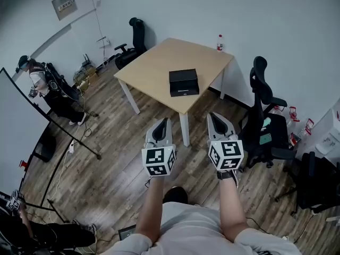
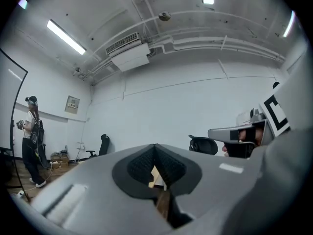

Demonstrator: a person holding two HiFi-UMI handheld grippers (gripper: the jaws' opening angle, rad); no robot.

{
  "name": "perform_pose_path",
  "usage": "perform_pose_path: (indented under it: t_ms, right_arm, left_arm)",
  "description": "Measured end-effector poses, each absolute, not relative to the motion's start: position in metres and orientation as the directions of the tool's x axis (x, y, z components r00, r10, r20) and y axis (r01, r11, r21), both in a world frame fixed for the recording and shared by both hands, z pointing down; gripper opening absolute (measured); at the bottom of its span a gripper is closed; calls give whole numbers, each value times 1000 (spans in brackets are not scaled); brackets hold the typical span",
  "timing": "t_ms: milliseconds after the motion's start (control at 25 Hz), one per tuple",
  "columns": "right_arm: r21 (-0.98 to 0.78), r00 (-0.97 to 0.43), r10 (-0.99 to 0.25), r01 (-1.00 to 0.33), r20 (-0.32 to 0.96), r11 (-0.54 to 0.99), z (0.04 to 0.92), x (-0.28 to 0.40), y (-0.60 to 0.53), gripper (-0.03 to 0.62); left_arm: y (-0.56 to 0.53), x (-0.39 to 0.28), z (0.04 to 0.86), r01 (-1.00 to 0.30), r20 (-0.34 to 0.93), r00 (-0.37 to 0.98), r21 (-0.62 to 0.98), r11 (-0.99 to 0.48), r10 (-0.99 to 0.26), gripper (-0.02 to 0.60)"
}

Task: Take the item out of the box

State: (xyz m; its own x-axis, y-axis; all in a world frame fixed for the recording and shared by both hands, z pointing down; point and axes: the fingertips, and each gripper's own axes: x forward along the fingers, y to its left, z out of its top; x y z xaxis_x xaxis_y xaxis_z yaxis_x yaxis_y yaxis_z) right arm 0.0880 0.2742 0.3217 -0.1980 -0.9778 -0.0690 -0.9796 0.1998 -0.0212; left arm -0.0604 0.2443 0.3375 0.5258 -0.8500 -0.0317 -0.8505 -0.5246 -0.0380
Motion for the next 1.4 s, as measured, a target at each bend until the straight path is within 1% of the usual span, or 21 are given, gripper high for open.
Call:
perform_pose_path:
  t_ms: [120, 440, 640, 840, 1080, 1400]
  right_arm:
    - [-54, -192, -978, -979, -85, 196, 323, 95, 267, 14]
    - [-55, -188, -981, -980, -43, 190, 346, 104, 211, 14]
    - [-33, -180, -983, -983, -21, 181, 351, 109, 153, 14]
    - [14, -178, -984, -984, 13, 178, 359, 108, 91, 14]
    - [27, -167, -984, -985, 63, 169, 370, 107, 23, 14]
    - [48, -181, -982, -982, 57, 184, 362, 99, -70, 14]
  left_arm:
    - [236, -60, 339, -853, -35, 521, -35, -520, -853, 6]
    - [177, -34, 360, -829, -22, 560, -10, -560, -828, 6]
    - [119, -19, 362, -815, -20, 580, -3, -580, -815, 6]
    - [56, -16, 363, -822, -19, 570, 13, -570, -822, 6]
    - [-15, -17, 374, -823, 6, 566, 70, -564, -825, 6]
    - [-103, -5, 376, -797, 31, 604, 26, -603, -797, 6]
